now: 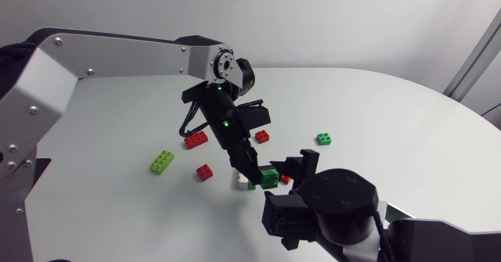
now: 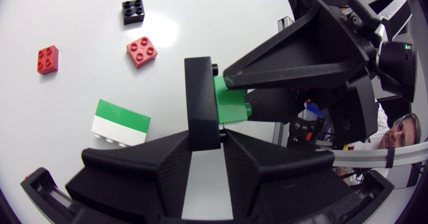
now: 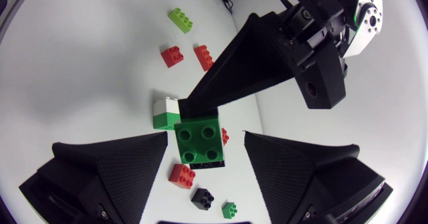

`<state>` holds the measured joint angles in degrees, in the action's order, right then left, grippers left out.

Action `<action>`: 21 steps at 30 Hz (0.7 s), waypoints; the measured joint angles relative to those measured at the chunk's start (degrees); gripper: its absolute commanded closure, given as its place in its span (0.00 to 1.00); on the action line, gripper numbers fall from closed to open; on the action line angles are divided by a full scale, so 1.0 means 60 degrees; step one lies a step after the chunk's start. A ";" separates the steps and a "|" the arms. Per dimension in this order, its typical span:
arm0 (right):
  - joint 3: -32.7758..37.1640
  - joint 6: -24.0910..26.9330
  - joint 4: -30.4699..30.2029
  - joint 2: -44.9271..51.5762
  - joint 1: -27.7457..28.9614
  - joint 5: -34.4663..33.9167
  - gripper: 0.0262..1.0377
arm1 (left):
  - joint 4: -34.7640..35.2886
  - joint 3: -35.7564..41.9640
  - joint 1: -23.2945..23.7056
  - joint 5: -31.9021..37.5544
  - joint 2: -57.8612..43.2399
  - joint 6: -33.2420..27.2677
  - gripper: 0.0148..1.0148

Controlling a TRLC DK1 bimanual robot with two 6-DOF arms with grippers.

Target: Separate the duplo bricks

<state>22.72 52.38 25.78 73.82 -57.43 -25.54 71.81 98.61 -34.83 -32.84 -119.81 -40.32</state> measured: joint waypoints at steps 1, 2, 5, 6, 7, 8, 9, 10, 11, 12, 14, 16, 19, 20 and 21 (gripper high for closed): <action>-0.0047 0.0029 0.0025 0.0000 0.0000 -0.0004 0.41 | 0.0011 0.0029 -0.0015 -0.0004 -0.0004 0.0000 0.79; -0.0084 0.0047 0.0033 0.0000 0.0000 -0.0004 0.42 | 0.0055 0.0066 -0.0026 -0.0004 -0.0004 0.0000 0.79; -0.0149 0.0106 0.0055 0.0000 -0.0004 -0.0004 0.47 | 0.0087 0.0142 -0.0051 -0.0004 -0.0004 0.0007 0.79; -0.0168 0.0138 0.0069 0.0000 -0.0004 -0.0004 0.50 | 0.0106 0.0149 -0.0066 -0.0004 -0.0004 0.0007 0.79; -0.0200 0.0164 0.0131 0.0000 -0.0007 -0.0004 0.52 | 0.0113 0.0149 -0.0084 -0.0007 -0.0004 0.0007 0.79; -0.0229 0.0208 0.0208 0.0000 -0.0011 -0.0007 0.54 | 0.0120 0.0149 -0.0098 -0.0007 -0.0004 0.0007 0.79; -0.0255 0.0211 0.0255 0.0000 -0.0022 -0.0015 0.54 | 0.0142 0.0149 -0.0120 -0.0007 -0.0004 0.0007 0.79; -0.0255 0.0211 0.0273 -0.0007 -0.0036 -0.0040 0.54 | 0.0149 0.0149 -0.0138 -0.0007 -0.0004 0.0007 0.79; -0.0255 0.0215 0.0277 -0.0007 -0.0058 -0.0073 0.55 | 0.0149 0.0149 -0.0142 -0.0025 -0.0004 0.0007 0.79; -0.0255 0.0211 0.0288 -0.0011 -0.0076 -0.0087 0.57 | 0.0160 0.0149 -0.0157 -0.0040 -0.0015 0.0007 0.79; -0.0255 0.0215 0.0306 -0.0011 -0.0124 -0.0153 0.59 | 0.0171 0.0149 -0.0157 -0.0073 -0.0044 0.0007 0.79; -0.0255 0.0215 0.0306 -0.0025 -0.0171 -0.0175 0.63 | 0.0164 0.0149 -0.0157 -0.0080 -0.0095 0.0007 0.79; -0.0280 0.0302 0.0302 -0.0025 -0.0233 -0.0226 0.64 | 0.0171 0.0149 -0.0153 -0.0142 -0.0131 0.0015 0.79; -0.0291 0.0357 0.0306 -0.0025 -0.0251 -0.0251 0.64 | 0.0175 0.0149 -0.0153 -0.0146 -0.0135 0.0051 0.79; -0.0291 0.0397 0.0302 -0.0025 -0.0273 -0.0259 0.64 | 0.0175 0.0149 -0.0157 -0.0149 -0.0142 0.0055 0.79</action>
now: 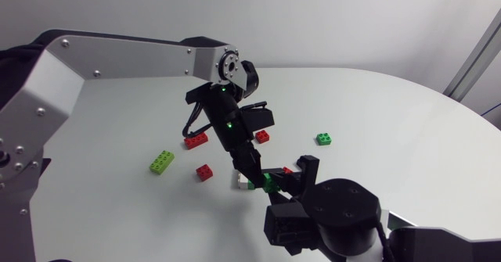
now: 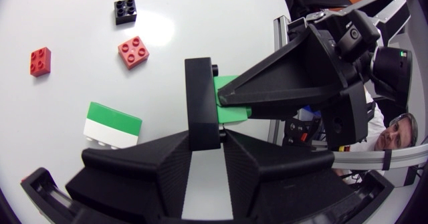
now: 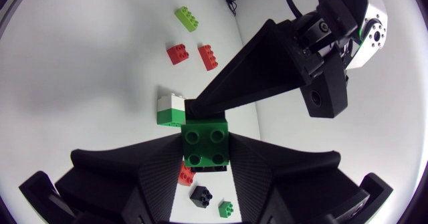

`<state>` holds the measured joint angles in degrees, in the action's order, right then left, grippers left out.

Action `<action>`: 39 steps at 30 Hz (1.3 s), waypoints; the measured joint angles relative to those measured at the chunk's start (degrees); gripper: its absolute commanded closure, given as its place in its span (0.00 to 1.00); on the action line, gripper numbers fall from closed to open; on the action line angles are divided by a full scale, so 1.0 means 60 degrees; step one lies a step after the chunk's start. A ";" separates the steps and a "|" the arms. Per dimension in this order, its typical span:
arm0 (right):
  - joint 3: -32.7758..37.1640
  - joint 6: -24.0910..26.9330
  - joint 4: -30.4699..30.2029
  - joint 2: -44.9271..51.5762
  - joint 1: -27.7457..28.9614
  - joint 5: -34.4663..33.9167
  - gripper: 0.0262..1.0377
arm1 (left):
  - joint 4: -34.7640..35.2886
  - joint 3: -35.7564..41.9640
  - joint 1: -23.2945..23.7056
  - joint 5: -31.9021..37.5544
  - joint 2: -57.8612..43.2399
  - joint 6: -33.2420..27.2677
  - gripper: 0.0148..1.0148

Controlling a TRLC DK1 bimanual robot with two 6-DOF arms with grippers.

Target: Separate the duplo bricks

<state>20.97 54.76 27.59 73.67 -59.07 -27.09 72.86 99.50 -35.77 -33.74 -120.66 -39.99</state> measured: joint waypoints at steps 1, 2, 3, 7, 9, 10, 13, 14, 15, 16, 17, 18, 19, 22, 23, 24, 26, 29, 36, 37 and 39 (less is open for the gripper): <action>0.0000 0.0033 -0.0004 0.0000 -0.0018 -0.0007 0.65 | -0.0004 0.0000 0.0004 0.0004 -0.0004 0.0022 0.79; 0.0000 0.0036 -0.0004 0.0000 -0.0044 -0.0033 0.65 | 0.0000 0.0000 0.0004 0.0000 -0.0007 0.0022 0.79; 0.0000 0.0058 -0.0004 0.0000 -0.0073 -0.0062 0.65 | -0.0004 0.0000 0.0004 0.0004 -0.0011 0.0022 0.79; -0.0025 0.0062 -0.0022 -0.0011 -0.0168 -0.0226 0.65 | -0.0084 0.0000 0.0000 0.0025 -0.0018 0.0022 0.79; -0.0044 0.0062 -0.0033 -0.0040 -0.0178 -0.0277 0.66 | -0.0178 0.0000 -0.0040 0.0044 -0.0018 0.0025 0.79; -0.0044 0.0066 -0.0044 -0.0047 -0.0178 -0.0291 0.66 | -0.0219 0.0000 -0.0055 0.0080 -0.0018 0.0025 0.79; -0.0044 0.0062 -0.0120 -0.0066 -0.0175 -0.0321 0.66 | -0.0361 -0.0018 -0.0109 0.0164 -0.0018 0.0025 0.79; -0.0044 0.0058 -0.0193 -0.0095 -0.0175 -0.0317 0.66 | -0.0390 -0.0025 -0.0120 0.0178 -0.0018 0.0025 0.79; -0.0044 0.0058 -0.0259 -0.0135 -0.0175 -0.0317 0.66 | -0.0404 -0.0029 -0.0124 0.0178 -0.0018 0.0025 0.79; -0.0044 0.0055 -0.0299 -0.0164 -0.0175 -0.0321 0.66 | -0.0426 -0.0029 -0.0135 0.0178 -0.0018 0.0025 0.79; -0.0044 0.0058 -0.0313 -0.0168 -0.0175 -0.0321 0.66 | -0.0430 -0.0029 -0.0135 0.0182 -0.0018 0.0025 0.79; -0.0044 0.0055 -0.0313 -0.0171 -0.0175 -0.0321 0.67 | -0.0430 -0.0029 -0.0135 0.0178 -0.0018 0.0025 0.79; -0.0044 0.0058 -0.0313 -0.0171 -0.0175 -0.0321 0.67 | -0.0430 -0.0029 -0.0135 0.0178 -0.0018 0.0025 0.79; -0.0044 0.0058 -0.0317 -0.0171 -0.0175 -0.0321 0.67 | -0.0433 -0.0029 -0.0135 0.0186 -0.0018 0.0025 0.79; -0.0044 0.0058 -0.0321 -0.0171 -0.0175 -0.0321 0.68 | -0.0433 -0.0029 -0.0135 0.0189 -0.0018 0.0025 0.79; -0.0044 0.0055 -0.0335 -0.0171 -0.0175 -0.0321 0.67 | -0.0444 -0.0036 -0.0135 0.0189 -0.0018 0.0025 0.79; -0.0018 0.0000 -0.0561 -0.0237 -0.0175 -0.0313 0.67 | -0.0554 -0.0113 -0.0142 0.0189 -0.0015 0.0025 0.79; 0.0055 -0.0266 -0.1002 -0.0452 -0.0244 -0.0051 0.68 | -0.1122 -0.0251 -0.0193 0.0481 -0.0015 0.0098 0.79; 0.0557 -0.0831 -0.1759 -0.0831 -0.0288 0.0182 0.67 | -0.1552 -0.0463 -0.0175 0.0776 -0.0015 0.0138 0.79; 0.0597 -0.0911 -0.1887 -0.0889 -0.0266 0.0233 0.67 | -0.1548 -0.0474 -0.0175 0.0783 -0.0015 0.0142 0.79; 0.0718 -0.1089 -0.2379 -0.1100 -0.0109 0.0517 0.67 | -0.1548 -0.0481 -0.0153 0.0805 -0.0015 0.0171 0.79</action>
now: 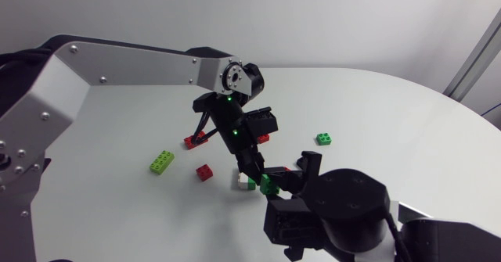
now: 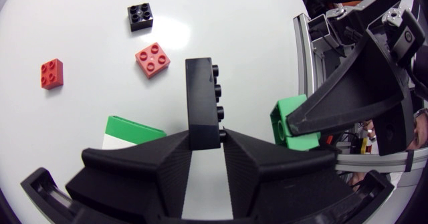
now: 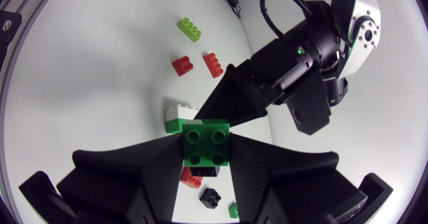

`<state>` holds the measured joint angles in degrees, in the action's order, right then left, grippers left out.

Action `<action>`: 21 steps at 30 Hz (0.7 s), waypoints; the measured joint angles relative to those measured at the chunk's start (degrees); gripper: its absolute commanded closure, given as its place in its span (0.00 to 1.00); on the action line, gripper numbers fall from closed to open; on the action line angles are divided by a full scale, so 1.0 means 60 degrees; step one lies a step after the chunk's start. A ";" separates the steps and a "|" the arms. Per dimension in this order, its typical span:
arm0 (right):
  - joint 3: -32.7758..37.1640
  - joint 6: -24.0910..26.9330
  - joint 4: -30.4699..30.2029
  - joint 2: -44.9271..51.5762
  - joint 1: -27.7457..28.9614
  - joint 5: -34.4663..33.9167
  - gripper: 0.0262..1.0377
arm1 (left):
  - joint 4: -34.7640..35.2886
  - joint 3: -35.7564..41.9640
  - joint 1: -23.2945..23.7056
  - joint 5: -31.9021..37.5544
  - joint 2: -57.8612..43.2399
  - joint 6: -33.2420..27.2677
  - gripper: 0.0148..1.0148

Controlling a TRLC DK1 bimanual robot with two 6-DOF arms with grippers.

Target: Separate the duplo bricks

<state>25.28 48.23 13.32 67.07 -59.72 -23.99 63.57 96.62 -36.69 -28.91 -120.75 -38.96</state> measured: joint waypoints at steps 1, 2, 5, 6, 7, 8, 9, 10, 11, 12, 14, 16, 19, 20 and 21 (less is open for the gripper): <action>0.0062 -0.0124 -0.0248 -0.0120 0.0146 0.0127 0.67 | 0.0004 0.0000 0.0025 0.0004 0.0011 0.0000 0.79; 0.0135 -0.0211 -0.0495 -0.0266 0.0364 0.0295 0.67 | 0.0007 0.0000 0.0066 0.0000 0.0040 0.0000 0.79; 0.0463 -0.0652 -0.1402 -0.0619 0.1129 0.0947 0.67 | 0.0015 0.0000 0.0262 0.0004 0.0226 0.0004 0.79; 0.0623 -0.0867 -0.1759 -0.0678 0.1421 0.1213 0.67 | 0.0051 0.0000 0.0335 0.0004 0.0310 0.0004 0.79; 0.0816 -0.1107 -0.2193 -0.0714 0.1778 0.1577 0.67 | 0.0109 0.0004 0.0423 0.0004 0.0430 0.0007 0.79; 0.1013 -0.1337 -0.2572 -0.0718 0.2106 0.1920 0.67 | 0.0153 0.0011 0.0495 -0.0004 0.0532 0.0036 0.79; 0.1209 -0.1548 -0.2954 -0.0696 0.2422 0.2229 0.67 | 0.0211 0.0022 0.0561 -0.0011 0.0619 0.0055 0.79; 0.1421 -0.1767 -0.3271 -0.0645 0.2783 0.2532 0.67 | 0.0277 0.0058 0.0630 -0.0084 0.0714 0.0109 0.79; 0.1574 -0.1949 -0.3493 -0.0583 0.3075 0.2794 0.67 | 0.0335 0.0084 0.0688 -0.0120 0.0776 0.0149 0.79; 0.1712 -0.2113 -0.3708 -0.0499 0.3326 0.2965 0.67 | 0.0357 0.0095 0.0743 -0.0153 0.0838 0.0178 0.79; 0.1880 -0.2404 -0.4003 -0.0259 0.3730 0.3271 0.67 | 0.0375 0.0095 0.0841 -0.0189 0.0943 0.0186 0.79; 0.1923 -0.2637 -0.4324 0.0029 0.4014 0.3563 0.67 | 0.0382 0.0091 0.0929 -0.0248 0.1027 0.0229 0.79; 0.1920 -0.2922 -0.4674 0.0572 0.4408 0.3985 0.67 | 0.0404 0.0069 0.1049 -0.0415 0.1191 0.0295 0.79; 0.1916 -0.2980 -0.4721 0.0739 0.4517 0.4051 0.67 | 0.0419 0.0051 0.1086 -0.0466 0.1246 0.0375 0.79; 0.1909 -0.3064 -0.4736 0.0911 0.4626 0.4146 0.67 | 0.0463 0.0033 0.1129 -0.0634 0.1308 0.0437 0.79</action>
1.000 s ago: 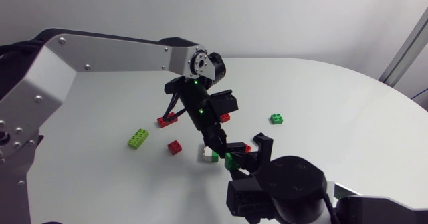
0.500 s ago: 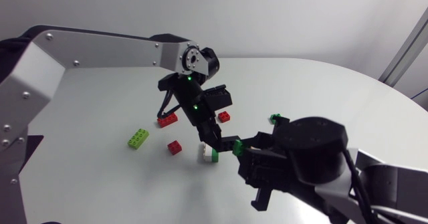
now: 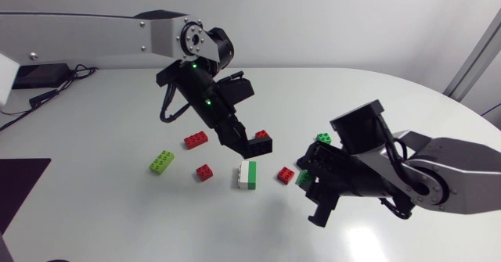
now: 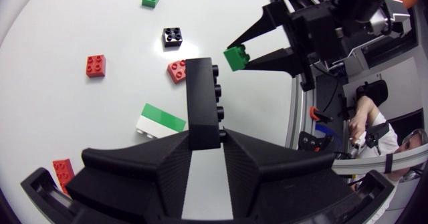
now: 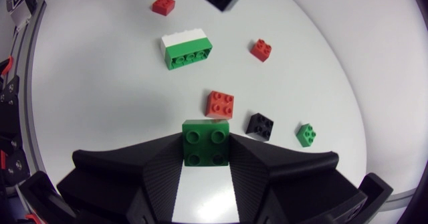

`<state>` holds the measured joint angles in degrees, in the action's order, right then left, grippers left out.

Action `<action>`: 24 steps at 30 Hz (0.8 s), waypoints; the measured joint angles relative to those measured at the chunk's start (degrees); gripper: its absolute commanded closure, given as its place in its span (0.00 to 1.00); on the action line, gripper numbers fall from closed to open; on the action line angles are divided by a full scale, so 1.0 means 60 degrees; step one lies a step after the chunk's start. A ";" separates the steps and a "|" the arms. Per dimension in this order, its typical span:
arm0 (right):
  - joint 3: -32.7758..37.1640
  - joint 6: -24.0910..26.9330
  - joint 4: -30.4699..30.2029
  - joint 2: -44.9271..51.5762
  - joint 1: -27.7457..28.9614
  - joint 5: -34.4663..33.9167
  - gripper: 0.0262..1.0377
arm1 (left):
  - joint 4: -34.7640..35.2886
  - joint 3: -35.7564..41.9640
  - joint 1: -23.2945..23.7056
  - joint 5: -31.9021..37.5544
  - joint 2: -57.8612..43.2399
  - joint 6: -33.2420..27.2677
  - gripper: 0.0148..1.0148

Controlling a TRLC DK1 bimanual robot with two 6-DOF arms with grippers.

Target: Separate the duplo bricks

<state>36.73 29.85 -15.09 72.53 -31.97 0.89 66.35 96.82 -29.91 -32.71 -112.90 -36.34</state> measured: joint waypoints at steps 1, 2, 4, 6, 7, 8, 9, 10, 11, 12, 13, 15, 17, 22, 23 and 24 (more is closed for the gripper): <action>-0.0025 -0.0051 0.0007 0.0124 0.0066 0.0044 0.67 | 0.0102 -0.0007 0.0036 -0.0138 0.0040 0.0033 0.79; -0.0069 -0.0076 0.0011 0.0244 0.0109 0.0062 0.67 | 0.0171 -0.0040 0.0051 -0.0273 0.0084 0.0047 0.79; -0.0237 -0.0091 0.0036 0.0412 0.0142 0.0073 0.67 | 0.0291 -0.0117 0.0091 -0.0528 0.0142 0.0124 0.79; -0.0434 -0.0091 0.0033 0.0576 0.0142 0.0076 0.67 | 0.0393 -0.0175 0.0106 -0.0736 0.0149 0.0244 0.79; -0.0528 -0.0087 0.0033 0.0645 0.0142 0.0076 0.67 | 0.0404 -0.0215 0.0120 -0.0816 0.0149 0.0259 0.79; -0.0612 -0.0087 0.0033 0.0710 0.0142 0.0076 0.67 | 0.0401 -0.0270 0.0157 -0.0860 0.0149 0.0288 0.79; -0.0667 -0.0087 0.0033 0.0758 0.0142 0.0076 0.67 | 0.0397 -0.0317 0.0211 -0.0962 0.0149 0.0331 0.79; -0.0710 -0.0087 0.0033 0.0794 0.0142 0.0076 0.67 | 0.0364 -0.0375 0.0291 -0.1031 0.0149 0.0437 0.79; -0.0736 -0.0091 0.0033 0.0820 0.0142 0.0076 0.67 | 0.0324 -0.0448 0.0412 -0.1078 0.0149 0.0510 0.79; -0.0765 -0.0091 0.0033 0.0827 0.0142 0.0080 0.67 | 0.0266 -0.0510 0.0550 -0.1144 0.0149 0.0597 0.79; -0.0805 -0.0091 0.0033 0.0827 0.0142 0.0080 0.67 | 0.0131 -0.0608 0.0718 -0.1220 0.0149 0.0725 0.79; -0.0874 -0.0091 0.0025 0.0827 0.0138 0.0076 0.67 | -0.0047 -0.0750 0.1038 -0.1282 0.0149 0.0940 0.79; -0.0929 -0.0091 0.0022 0.0827 0.0131 0.0084 0.67 | -0.0149 -0.0863 0.1355 -0.1381 0.0146 0.1078 0.79; -0.0976 -0.0091 0.0004 0.0834 0.0076 0.0160 0.66 | -0.0280 -0.1053 0.1836 -0.1559 0.0138 0.1253 0.79; -0.0980 -0.0091 0.0000 0.0834 0.0073 0.0215 0.66 | -0.0310 -0.1104 0.1876 -0.1566 0.0135 0.1253 0.79; -0.0980 -0.0095 0.0000 0.0834 0.0066 0.0237 0.66 | -0.0357 -0.1188 0.1931 -0.1570 0.0138 0.1253 0.79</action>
<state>30.85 29.28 -15.09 77.54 -31.57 2.31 64.20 89.69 -18.33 -42.13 -112.07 -28.82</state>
